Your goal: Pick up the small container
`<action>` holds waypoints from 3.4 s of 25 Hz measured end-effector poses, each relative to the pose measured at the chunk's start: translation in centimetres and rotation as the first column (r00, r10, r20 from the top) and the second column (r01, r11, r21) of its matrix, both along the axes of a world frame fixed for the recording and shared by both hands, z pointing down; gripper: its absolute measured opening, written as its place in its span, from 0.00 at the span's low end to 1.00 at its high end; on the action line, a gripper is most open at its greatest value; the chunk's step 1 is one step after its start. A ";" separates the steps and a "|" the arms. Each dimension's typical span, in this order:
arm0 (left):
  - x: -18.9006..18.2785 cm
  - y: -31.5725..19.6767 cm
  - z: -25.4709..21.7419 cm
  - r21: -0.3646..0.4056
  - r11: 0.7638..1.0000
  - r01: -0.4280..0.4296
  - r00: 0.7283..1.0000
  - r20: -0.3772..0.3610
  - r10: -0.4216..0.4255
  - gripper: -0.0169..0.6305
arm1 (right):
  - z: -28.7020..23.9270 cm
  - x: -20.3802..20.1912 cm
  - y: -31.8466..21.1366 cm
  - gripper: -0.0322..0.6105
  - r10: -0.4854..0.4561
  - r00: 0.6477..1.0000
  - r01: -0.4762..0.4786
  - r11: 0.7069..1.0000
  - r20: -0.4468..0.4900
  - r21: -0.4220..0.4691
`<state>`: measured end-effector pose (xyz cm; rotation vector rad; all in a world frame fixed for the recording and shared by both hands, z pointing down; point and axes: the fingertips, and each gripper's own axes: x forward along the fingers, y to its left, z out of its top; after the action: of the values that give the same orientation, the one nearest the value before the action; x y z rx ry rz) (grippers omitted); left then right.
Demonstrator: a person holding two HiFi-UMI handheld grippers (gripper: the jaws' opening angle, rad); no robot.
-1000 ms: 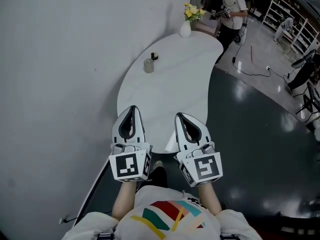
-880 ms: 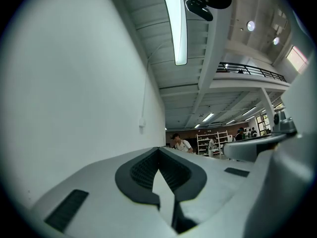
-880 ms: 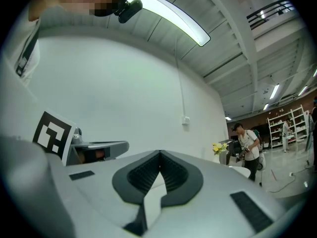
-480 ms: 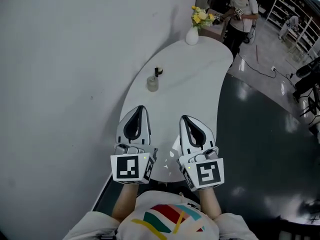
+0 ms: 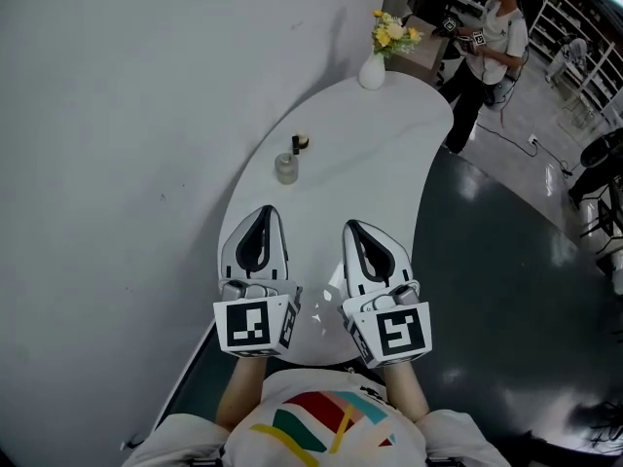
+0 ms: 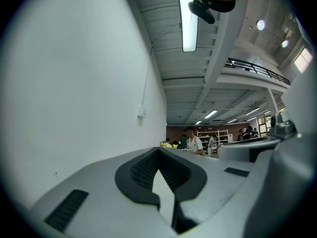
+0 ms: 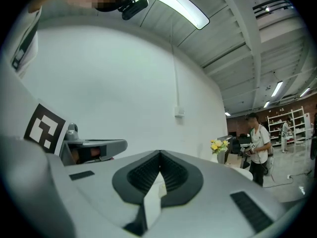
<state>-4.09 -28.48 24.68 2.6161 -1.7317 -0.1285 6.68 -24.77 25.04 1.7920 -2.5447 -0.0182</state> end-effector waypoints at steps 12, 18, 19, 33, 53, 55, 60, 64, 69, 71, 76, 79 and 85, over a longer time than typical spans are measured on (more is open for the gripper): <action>0.6 -0.5 -0.8 0.026 0.999 0.038 0.999 0.012 -0.038 0.05 | -0.2 0.3 -1.0 0.07 -0.054 0.998 0.054 0.998 0.016 0.016; 0.2 -1.8 -1.2 0.051 0.998 0.035 0.999 0.012 -0.036 0.05 | 0.0 -0.2 -1.3 0.07 -0.069 0.997 0.068 0.997 0.023 0.029; 0.0 -2.2 -1.1 0.049 0.998 0.035 0.999 0.010 -0.035 0.05 | 0.4 -0.2 -1.4 0.07 -0.070 0.997 0.069 0.997 0.022 0.017; 0.3 -9.3 0.0 0.037 0.999 0.014 0.999 0.049 -0.016 0.13 | 4.4 -0.8 -3.6 0.07 -0.116 0.993 0.119 0.988 0.033 -0.103; 2.3 -18.4 9.6 -0.092 0.996 -0.017 0.998 0.061 0.022 0.43 | 10.4 1.1 -7.4 0.07 -0.101 0.993 0.113 0.970 0.066 -0.215; 2.7 -19.4 11.1 -0.114 0.993 -0.035 0.998 0.048 0.041 0.50 | 11.5 1.3 -7.5 0.07 -0.099 0.993 0.112 0.965 0.066 -0.237; 3.0 -21.6 15.1 -0.151 0.988 -0.020 0.998 0.061 0.030 0.56 | 14.2 1.7 -7.7 0.07 -0.090 0.994 0.106 0.954 0.069 -0.280; 3.1 -23.1 18.3 -0.182 0.983 0.017 0.997 0.072 -0.004 0.60 | 16.0 2.0 -7.6 0.07 -0.094 0.994 0.106 0.945 0.053 -0.309; 3.4 -24.7 22.8 -0.235 0.971 0.043 0.993 0.116 -0.016 0.62 | 18.0 2.4 -7.5 0.07 -0.092 0.994 0.106 0.932 0.056 -0.346; 3.3 -25.5 24.6 -0.265 0.962 0.058 0.993 0.116 -0.028 0.64 | 18.9 2.4 -7.5 0.07 -0.084 0.995 0.098 0.928 0.053 -0.360; 3.5 -26.7 28.2 -0.314 0.947 0.064 0.994 0.109 -0.031 0.66 | 20.5 2.0 -7.1 0.07 -0.087 0.994 0.107 0.915 0.070 -0.389; 3.8 -27.1 29.8 -0.340 0.938 0.062 0.993 0.112 -0.025 0.66 | 21.5 2.1 -7.0 0.07 -0.089 0.994 0.109 0.908 0.070 -0.405; 3.9 -28.4 31.1 -0.375 0.924 0.073 0.993 0.117 -0.032 0.66 | 22.6 3.1 -7.5 0.07 -0.057 0.996 0.080 0.906 0.067 -0.416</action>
<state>-0.17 -56.89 55.76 2.3334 -1.6570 0.3239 9.78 -32.23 47.62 1.5529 -2.4009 0.5400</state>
